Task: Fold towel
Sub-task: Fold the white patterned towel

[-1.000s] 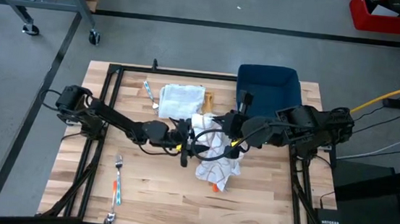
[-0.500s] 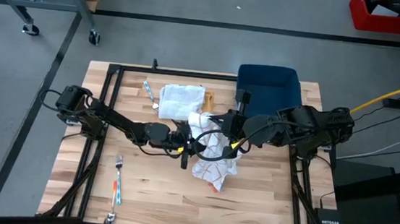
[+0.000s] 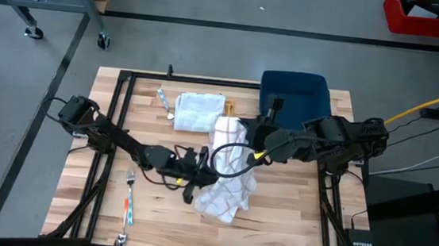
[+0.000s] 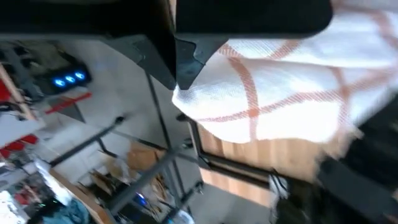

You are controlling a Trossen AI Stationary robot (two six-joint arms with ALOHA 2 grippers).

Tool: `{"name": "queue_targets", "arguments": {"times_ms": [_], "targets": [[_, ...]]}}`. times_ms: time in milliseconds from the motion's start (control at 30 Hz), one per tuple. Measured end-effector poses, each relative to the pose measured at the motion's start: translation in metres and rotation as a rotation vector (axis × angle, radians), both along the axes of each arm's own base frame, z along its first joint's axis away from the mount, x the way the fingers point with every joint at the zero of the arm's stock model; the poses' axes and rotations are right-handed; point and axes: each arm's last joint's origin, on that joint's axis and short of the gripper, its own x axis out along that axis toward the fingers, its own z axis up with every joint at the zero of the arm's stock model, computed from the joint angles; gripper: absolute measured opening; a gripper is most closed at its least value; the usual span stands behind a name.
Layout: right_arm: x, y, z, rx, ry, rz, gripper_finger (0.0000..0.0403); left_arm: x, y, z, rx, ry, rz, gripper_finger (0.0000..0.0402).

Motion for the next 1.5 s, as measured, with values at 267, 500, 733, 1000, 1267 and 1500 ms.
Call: {"name": "queue_targets", "arguments": {"times_ms": [267, 500, 733, 1000, 1267, 1500], "targets": [[-0.007, -0.003, -0.008, -0.044, 0.112, -0.003, 0.0001, -0.013, -0.015, 0.015, 0.010, -0.077, -0.043, 0.0001], [-0.015, -0.004, -0.016, -0.025, 0.254, 0.055, 0.0001, -0.029, -0.005, 0.046, 0.004, -0.172, -0.018, 0.0001], [-0.015, -0.004, -0.016, -0.018, 0.248, 0.046, 0.0023, -0.048, 0.005, 0.076, -0.001, -0.273, 0.004, 0.0000], [-0.011, -0.002, -0.017, 0.063, 0.185, -0.013, 0.0100, -0.065, 0.012, 0.096, -0.013, -0.343, 0.015, 0.0000], [0.004, 0.007, -0.021, 0.198, 0.152, 0.083, 0.0161, -0.079, 0.021, 0.112, 0.017, -0.410, 0.052, 0.0000], [0.033, 0.024, -0.037, 0.346, 0.176, 0.229, 0.0165, -0.082, 0.029, 0.118, 0.025, -0.434, 0.091, 0.0000]]}}
